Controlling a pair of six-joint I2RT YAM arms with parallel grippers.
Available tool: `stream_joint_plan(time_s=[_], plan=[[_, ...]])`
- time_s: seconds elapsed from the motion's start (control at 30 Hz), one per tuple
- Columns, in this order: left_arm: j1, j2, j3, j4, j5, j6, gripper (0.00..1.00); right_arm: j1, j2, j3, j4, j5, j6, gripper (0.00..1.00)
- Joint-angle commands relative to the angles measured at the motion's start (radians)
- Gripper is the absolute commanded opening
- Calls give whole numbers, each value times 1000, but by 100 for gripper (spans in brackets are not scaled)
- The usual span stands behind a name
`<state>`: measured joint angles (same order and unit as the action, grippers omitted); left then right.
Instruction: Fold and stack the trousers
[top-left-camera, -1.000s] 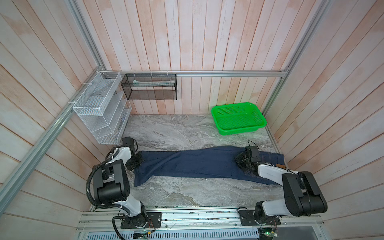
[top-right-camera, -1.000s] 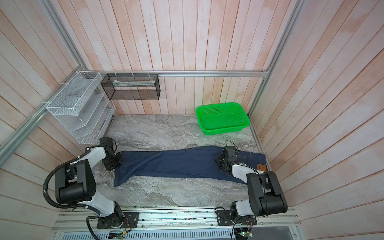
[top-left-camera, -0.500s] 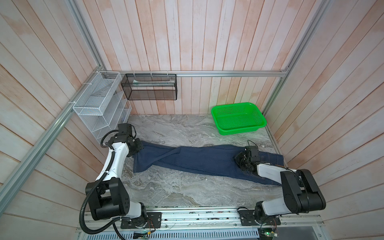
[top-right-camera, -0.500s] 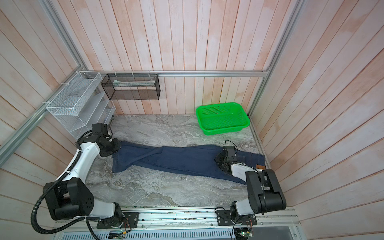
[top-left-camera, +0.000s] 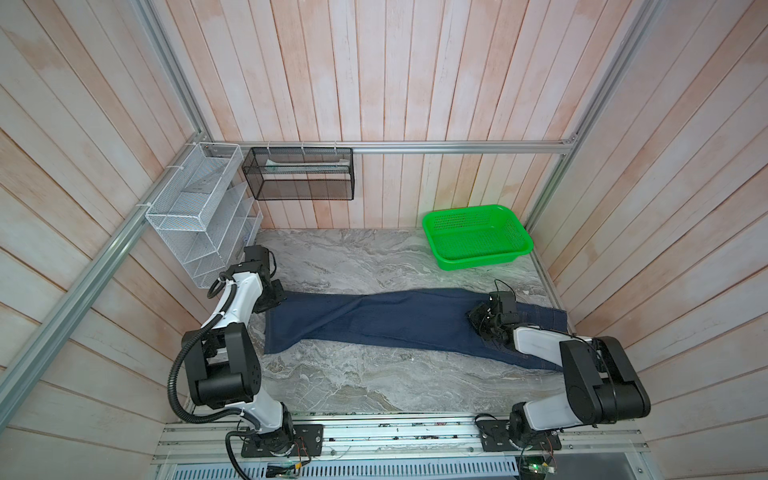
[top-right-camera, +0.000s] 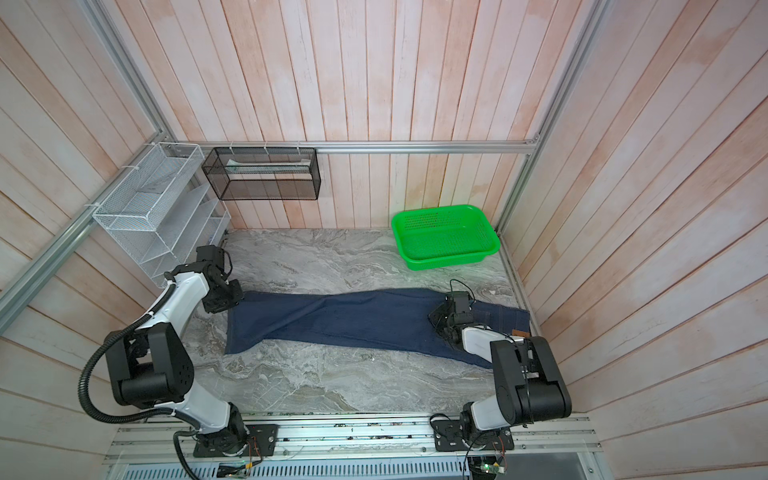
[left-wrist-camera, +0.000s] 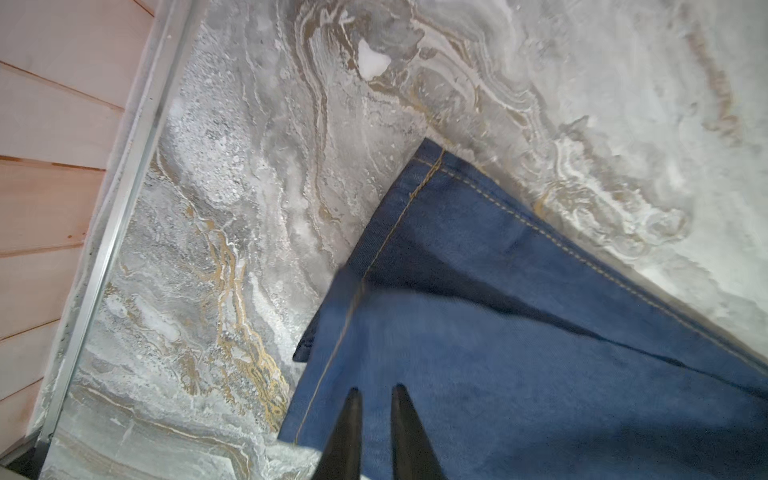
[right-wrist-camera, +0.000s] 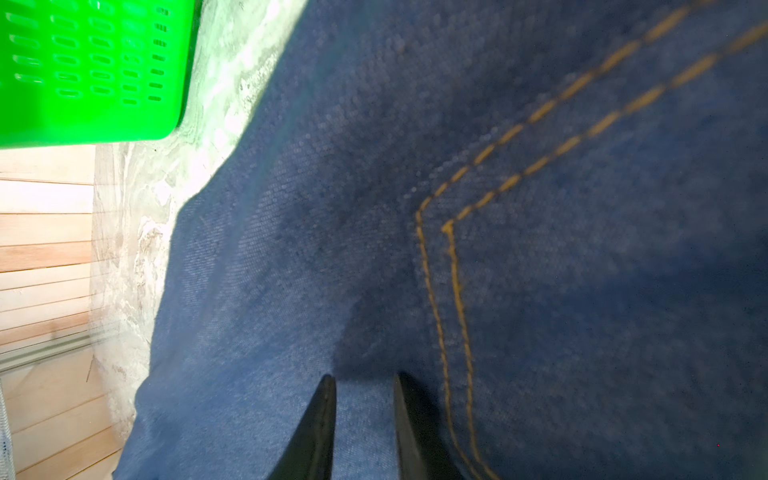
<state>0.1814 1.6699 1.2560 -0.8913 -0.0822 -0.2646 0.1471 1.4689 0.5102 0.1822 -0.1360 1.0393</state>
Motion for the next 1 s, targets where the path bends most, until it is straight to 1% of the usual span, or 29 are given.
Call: stream_joint_plan(time_s=[0.0, 0.07, 0.13, 0.17, 0.2, 0.23, 0.33, 0.4, 0.5, 0.57, 0.67, 0.77, 0.8, 0.87, 0.9, 0.97], plan=[[6, 53, -16, 52, 32, 12, 17, -1, 31, -12, -121, 29, -15, 28], [6, 71, -20, 75, 30, 7, 13, -1, 25, -12, -125, 30, -15, 28], [6, 89, -9, 80, 21, 4, 14, -1, 21, -12, -126, 30, -15, 28], [6, 96, -2, 77, 14, 1, 19, -1, 19, -11, -127, 30, -15, 28], [5, 103, 3, 78, 5, 2, 31, -1, 18, -9, -130, 29, -15, 28], [6, 110, 8, 75, -8, 3, 38, -1, 16, -10, -130, 26, -15, 28], [15, 133, 20, 76, -29, 8, 50, -1, 11, -9, -130, 27, -12, 28], [32, 154, 26, 78, -29, 11, 53, -1, 9, -7, -130, 23, -12, 28], [61, 185, 28, 90, -8, 17, 54, 0, 7, -5, -132, 21, -12, 28], [74, 203, 26, 102, 12, 19, 52, -1, 5, -5, -130, 19, -12, 28], [77, 232, 31, 113, 41, 21, 46, -1, 7, -6, -123, 18, -8, 28], [78, 250, 31, 123, 65, 21, 33, -1, 12, -3, -119, 11, -8, 28], [78, 253, 29, 125, 63, 22, 27, -1, 13, -2, -119, 9, -10, 28], [77, 249, 29, 123, 54, 21, 19, -1, 11, -1, -119, 9, -9, 28], [78, 241, 29, 122, 48, 20, 16, -1, 10, -1, -119, 8, -10, 28], [77, 220, 28, 121, 30, 16, 15, 0, 7, -3, -119, 7, -10, 28]])
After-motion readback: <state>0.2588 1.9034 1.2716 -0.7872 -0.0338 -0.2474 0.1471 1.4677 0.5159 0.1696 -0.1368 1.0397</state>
